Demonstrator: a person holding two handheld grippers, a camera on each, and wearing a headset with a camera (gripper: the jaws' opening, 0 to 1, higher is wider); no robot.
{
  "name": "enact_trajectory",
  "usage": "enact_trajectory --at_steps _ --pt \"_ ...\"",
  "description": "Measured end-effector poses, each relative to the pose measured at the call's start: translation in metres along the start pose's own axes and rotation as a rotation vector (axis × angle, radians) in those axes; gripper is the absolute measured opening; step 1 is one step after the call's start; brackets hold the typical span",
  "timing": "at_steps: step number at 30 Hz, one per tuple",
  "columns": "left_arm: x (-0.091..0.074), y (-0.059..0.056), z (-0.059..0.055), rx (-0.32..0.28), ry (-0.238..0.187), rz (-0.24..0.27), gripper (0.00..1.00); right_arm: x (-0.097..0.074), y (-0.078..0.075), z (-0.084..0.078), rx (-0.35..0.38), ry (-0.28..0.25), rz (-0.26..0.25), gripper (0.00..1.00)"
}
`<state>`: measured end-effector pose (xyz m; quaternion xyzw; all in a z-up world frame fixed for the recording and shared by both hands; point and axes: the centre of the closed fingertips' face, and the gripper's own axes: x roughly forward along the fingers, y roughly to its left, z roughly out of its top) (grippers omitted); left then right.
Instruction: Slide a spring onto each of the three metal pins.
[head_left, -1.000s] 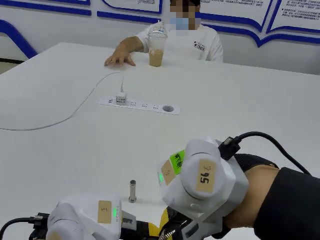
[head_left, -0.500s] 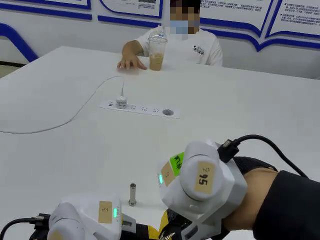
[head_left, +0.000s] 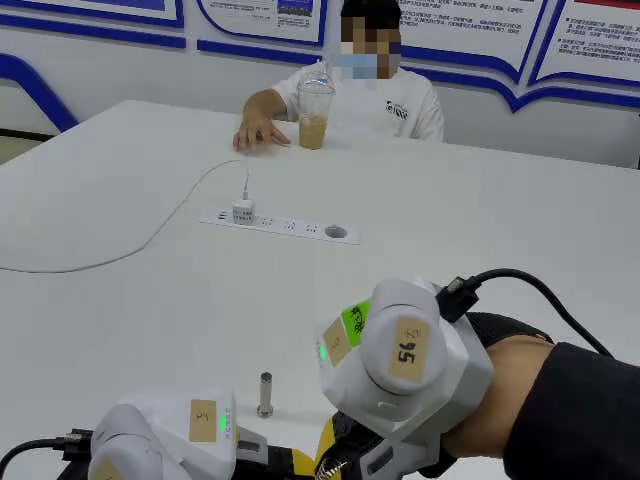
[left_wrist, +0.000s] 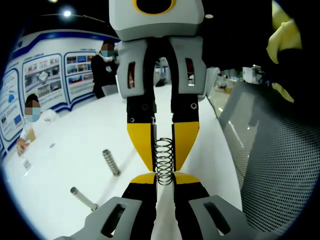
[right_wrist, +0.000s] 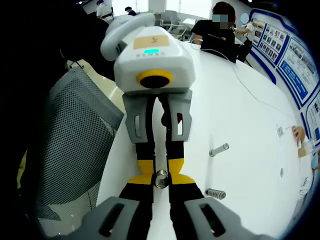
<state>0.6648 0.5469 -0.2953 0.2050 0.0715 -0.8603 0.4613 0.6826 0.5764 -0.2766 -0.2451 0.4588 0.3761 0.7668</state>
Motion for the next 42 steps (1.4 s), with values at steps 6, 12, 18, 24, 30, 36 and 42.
enact_trajectory --at_steps 6,12,18,24,30,36,42 --pt "-0.004 0.005 0.002 -0.022 -0.017 0.020 0.17 -0.004 -0.002 0.005 -0.003 -0.003 -0.007 0.12" --pt "-0.011 0.008 0.000 -0.050 -0.034 0.040 0.20 -0.010 -0.006 0.012 -0.004 -0.008 -0.023 0.12" --pt "-0.021 0.015 -0.003 -0.086 -0.052 0.078 0.26 -0.015 -0.011 0.016 -0.005 -0.007 -0.037 0.12" --pt "-0.032 0.021 -0.005 -0.124 -0.073 0.116 0.31 -0.019 -0.015 0.020 -0.004 -0.009 -0.051 0.12" --pt "-0.042 0.029 -0.009 -0.154 -0.087 0.157 0.37 -0.023 -0.021 0.024 -0.001 -0.011 -0.063 0.12" --pt "-0.049 0.033 -0.011 -0.175 -0.096 0.190 0.42 -0.025 -0.026 0.026 -0.002 -0.011 -0.072 0.12" --pt "-0.055 0.039 -0.013 -0.195 -0.104 0.223 0.47 -0.028 -0.035 0.030 -0.005 -0.012 -0.088 0.12"
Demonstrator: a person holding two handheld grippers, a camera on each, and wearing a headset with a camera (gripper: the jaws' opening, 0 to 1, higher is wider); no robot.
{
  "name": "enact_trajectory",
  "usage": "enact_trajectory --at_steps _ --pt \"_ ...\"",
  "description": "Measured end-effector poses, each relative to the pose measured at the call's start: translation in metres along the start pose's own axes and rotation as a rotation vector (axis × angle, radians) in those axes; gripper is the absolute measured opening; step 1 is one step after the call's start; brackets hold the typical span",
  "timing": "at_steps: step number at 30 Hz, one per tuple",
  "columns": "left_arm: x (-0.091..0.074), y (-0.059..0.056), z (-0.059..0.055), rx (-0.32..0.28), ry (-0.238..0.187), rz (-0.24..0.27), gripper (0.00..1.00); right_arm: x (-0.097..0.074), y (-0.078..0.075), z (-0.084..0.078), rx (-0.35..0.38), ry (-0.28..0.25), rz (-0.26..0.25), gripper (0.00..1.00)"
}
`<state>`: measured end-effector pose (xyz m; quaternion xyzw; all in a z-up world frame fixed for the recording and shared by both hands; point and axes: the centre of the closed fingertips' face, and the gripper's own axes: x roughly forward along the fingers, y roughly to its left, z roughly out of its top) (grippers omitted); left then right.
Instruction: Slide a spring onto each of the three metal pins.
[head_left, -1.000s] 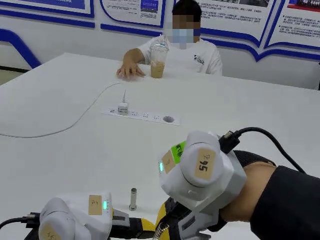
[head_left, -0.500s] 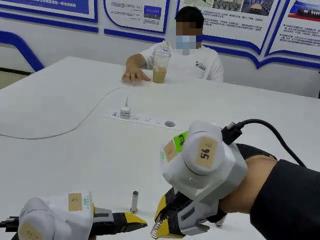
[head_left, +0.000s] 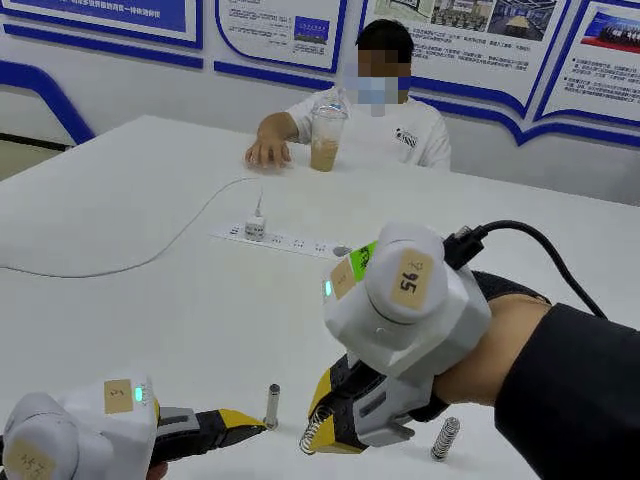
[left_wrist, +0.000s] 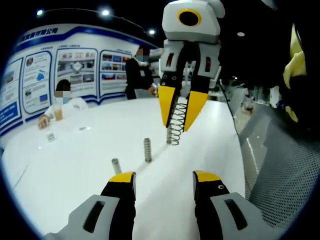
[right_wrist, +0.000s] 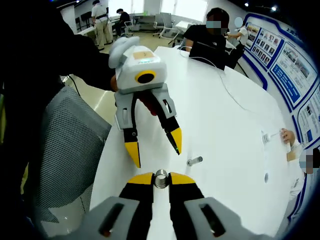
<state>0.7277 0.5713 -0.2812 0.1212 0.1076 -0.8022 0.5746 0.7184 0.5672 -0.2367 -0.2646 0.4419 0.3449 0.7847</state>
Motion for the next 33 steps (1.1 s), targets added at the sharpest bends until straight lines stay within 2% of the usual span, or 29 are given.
enact_trajectory --at_steps 8,14,22,33 --pt "-0.007 0.011 0.001 -0.013 -0.015 0.054 0.54 -0.002 -0.018 0.007 -0.008 0.001 -0.023 0.12" --pt "-0.010 0.015 0.001 -0.020 -0.016 0.078 0.59 0.000 -0.030 0.009 -0.006 0.005 -0.023 0.12" --pt "-0.011 0.018 0.000 -0.025 -0.014 0.095 0.64 0.005 -0.044 0.009 0.000 0.016 -0.022 0.12" --pt "-0.012 0.017 -0.004 -0.036 -0.007 0.102 0.68 0.022 -0.063 0.012 0.022 0.018 -0.013 0.12"
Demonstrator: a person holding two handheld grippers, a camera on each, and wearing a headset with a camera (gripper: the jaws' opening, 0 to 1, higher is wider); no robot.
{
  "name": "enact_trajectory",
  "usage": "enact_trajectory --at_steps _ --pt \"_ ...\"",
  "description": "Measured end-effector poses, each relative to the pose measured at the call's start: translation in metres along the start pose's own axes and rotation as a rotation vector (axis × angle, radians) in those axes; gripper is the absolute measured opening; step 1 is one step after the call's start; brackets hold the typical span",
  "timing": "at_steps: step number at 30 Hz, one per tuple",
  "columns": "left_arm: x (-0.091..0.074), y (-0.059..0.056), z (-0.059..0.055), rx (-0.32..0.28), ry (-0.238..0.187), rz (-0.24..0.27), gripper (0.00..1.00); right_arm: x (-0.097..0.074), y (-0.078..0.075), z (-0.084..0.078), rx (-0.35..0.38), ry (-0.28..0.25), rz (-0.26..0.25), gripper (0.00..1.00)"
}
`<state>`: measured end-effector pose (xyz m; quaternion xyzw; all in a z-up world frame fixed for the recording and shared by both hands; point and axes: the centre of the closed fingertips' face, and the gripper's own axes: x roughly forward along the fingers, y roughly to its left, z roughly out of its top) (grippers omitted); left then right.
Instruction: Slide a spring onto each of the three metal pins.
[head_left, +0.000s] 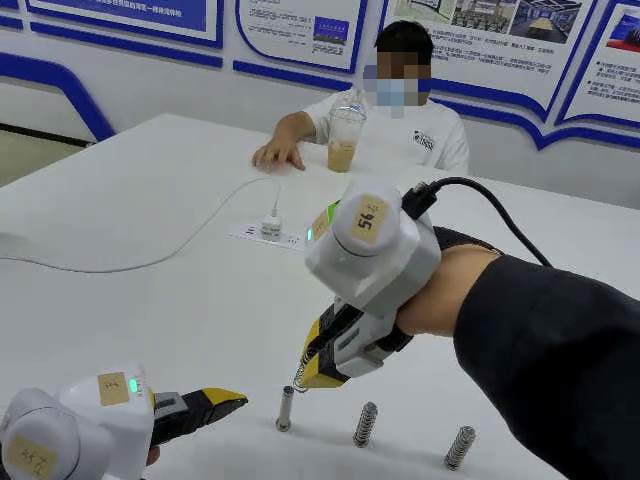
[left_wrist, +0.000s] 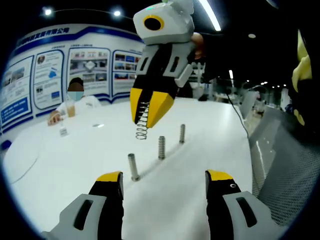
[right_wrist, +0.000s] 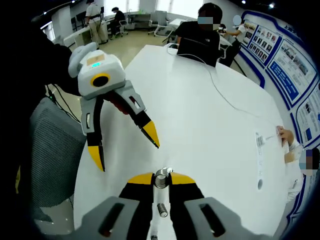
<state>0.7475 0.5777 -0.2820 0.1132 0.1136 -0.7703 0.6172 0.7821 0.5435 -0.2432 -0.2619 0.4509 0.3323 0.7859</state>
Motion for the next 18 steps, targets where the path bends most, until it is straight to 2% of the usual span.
enact_trajectory --at_steps 7,13,18 --pt "-0.001 0.001 -0.003 -0.014 0.004 0.007 0.71 0.011 -0.006 0.000 0.018 0.003 0.014 0.12" --pt "0.000 0.002 -0.004 -0.019 0.008 0.009 0.72 0.020 -0.010 -0.008 0.036 0.026 0.024 0.12" --pt "0.000 0.001 -0.006 -0.023 0.012 0.007 0.72 0.025 -0.009 -0.009 0.046 0.028 0.033 0.12"
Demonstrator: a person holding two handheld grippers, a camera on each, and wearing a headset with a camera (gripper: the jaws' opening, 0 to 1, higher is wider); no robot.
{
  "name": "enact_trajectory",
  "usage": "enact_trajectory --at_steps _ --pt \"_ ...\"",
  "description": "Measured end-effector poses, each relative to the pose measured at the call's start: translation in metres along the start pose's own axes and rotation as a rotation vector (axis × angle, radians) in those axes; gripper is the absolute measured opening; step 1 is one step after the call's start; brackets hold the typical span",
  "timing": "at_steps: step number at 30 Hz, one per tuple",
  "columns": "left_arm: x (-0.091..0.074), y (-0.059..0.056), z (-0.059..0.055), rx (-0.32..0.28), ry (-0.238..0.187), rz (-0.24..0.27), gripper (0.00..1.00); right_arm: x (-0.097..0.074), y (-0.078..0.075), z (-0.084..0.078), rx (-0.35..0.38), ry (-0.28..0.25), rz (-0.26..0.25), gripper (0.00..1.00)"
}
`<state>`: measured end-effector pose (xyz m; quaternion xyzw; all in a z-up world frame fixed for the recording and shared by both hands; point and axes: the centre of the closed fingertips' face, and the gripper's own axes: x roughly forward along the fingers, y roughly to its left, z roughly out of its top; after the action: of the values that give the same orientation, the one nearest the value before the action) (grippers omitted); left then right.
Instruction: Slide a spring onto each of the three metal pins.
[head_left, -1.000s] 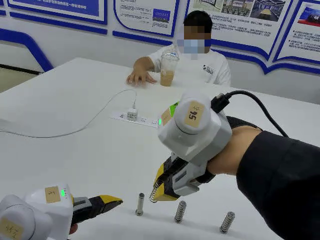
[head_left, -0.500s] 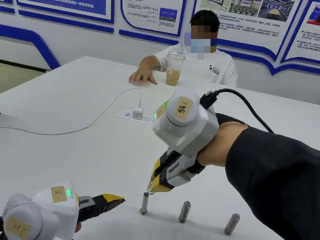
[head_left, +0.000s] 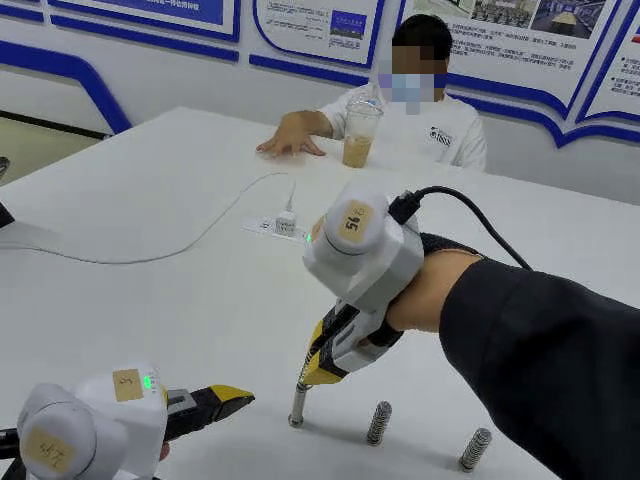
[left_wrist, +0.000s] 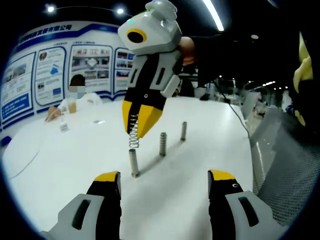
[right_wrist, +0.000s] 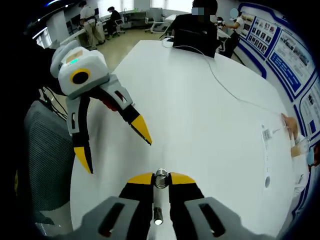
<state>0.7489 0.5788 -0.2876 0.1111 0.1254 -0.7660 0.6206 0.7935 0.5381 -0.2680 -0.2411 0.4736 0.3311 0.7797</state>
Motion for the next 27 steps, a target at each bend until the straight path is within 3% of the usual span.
enact_trajectory --at_steps 18,27 --pt "0.001 0.001 -0.004 -0.014 0.003 -0.002 0.71 0.016 -0.004 -0.006 0.027 0.027 0.023 0.12" --pt "0.002 0.002 -0.006 -0.020 0.009 -0.002 0.72 0.032 -0.002 -0.014 0.038 0.074 0.036 0.12"
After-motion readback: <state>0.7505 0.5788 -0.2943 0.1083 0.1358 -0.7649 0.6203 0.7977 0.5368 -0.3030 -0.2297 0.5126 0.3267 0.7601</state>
